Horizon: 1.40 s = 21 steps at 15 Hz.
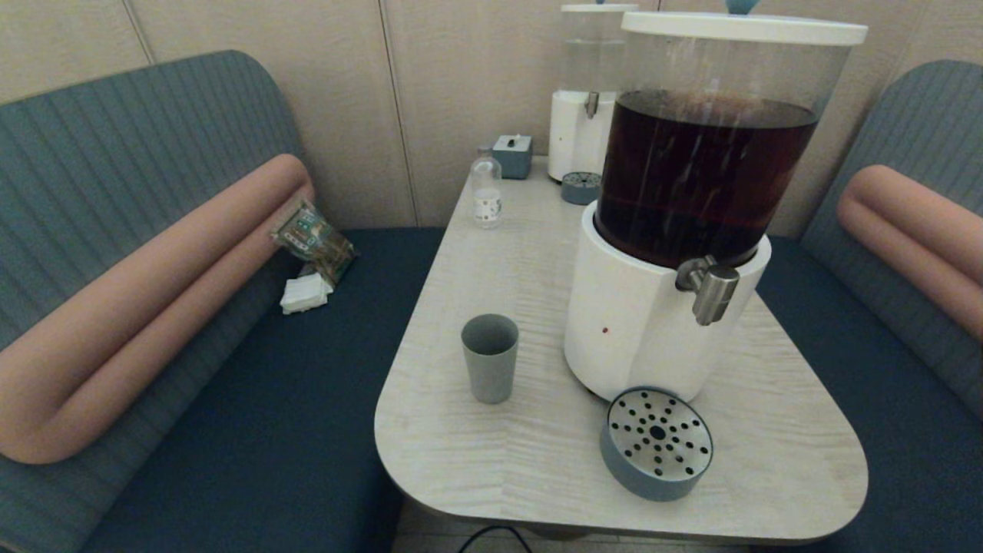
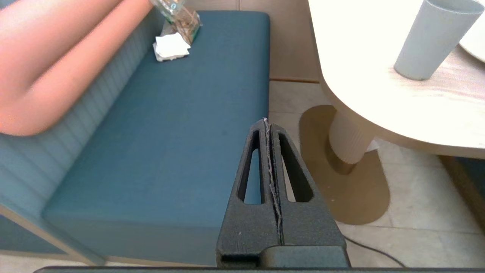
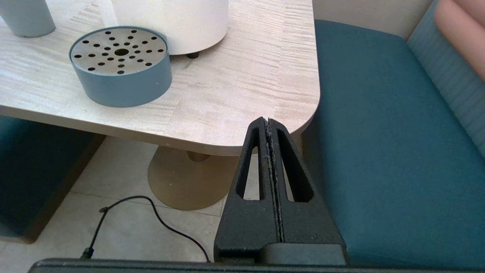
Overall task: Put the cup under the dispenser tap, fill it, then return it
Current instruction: Pick up the cup
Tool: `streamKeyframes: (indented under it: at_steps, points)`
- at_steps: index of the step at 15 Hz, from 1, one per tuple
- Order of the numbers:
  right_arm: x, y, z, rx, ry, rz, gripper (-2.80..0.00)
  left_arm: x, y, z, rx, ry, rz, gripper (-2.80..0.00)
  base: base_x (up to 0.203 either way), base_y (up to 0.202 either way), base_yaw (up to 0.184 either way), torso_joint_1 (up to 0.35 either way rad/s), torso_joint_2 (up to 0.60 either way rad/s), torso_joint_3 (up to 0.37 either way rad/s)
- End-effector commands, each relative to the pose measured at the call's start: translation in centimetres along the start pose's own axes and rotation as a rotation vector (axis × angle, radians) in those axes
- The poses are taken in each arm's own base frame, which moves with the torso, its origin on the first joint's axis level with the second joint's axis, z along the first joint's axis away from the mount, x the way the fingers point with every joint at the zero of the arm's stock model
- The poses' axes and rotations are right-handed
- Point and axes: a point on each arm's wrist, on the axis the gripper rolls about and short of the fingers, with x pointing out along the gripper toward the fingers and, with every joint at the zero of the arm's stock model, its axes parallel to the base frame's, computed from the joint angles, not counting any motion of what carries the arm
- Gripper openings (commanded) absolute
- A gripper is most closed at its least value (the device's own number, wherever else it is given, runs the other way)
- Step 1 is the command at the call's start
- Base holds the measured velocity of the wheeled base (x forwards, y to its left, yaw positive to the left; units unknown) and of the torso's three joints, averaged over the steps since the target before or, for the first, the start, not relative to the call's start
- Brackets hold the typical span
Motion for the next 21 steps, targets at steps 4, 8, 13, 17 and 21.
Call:
streamKeyframes:
  at_steps: [4,8,13,17,21]
  points:
    - [0.0,0.0,0.0,0.021,0.001,-0.003,-2.8,-0.2,-0.1,0.3,0.083,0.005,-0.022,-2.8,0.0,0.0,0.0,0.0,0.0,0.0]
    - [0.0,0.0,0.0,0.022,0.001,-0.004,-2.8,-2.4,-0.6,7.0,0.014,-0.094,-0.151,-2.8,0.0,0.0,0.0,0.0,0.0,0.0]
    - [0.0,0.0,0.0,0.026,0.001,-0.005,-2.8,2.9,-1.2,17.2,-0.196,-0.111,-0.278,-2.8,0.0,0.0,0.0,0.0,0.0,0.0]
    - [0.0,0.0,0.0,0.046,-0.001,-0.007,-2.8,7.3,-1.8,17.1,-0.236,-0.053,-0.522,-2.8,0.0,0.0,0.0,0.0,0.0,0.0]
    - [0.0,0.0,0.0,0.042,-0.002,-0.005,-2.8,10.1,-2.3,14.8,-0.194,0.066,-0.766,-2.8,0.0,0.0,0.0,0.0,0.0,0.0]
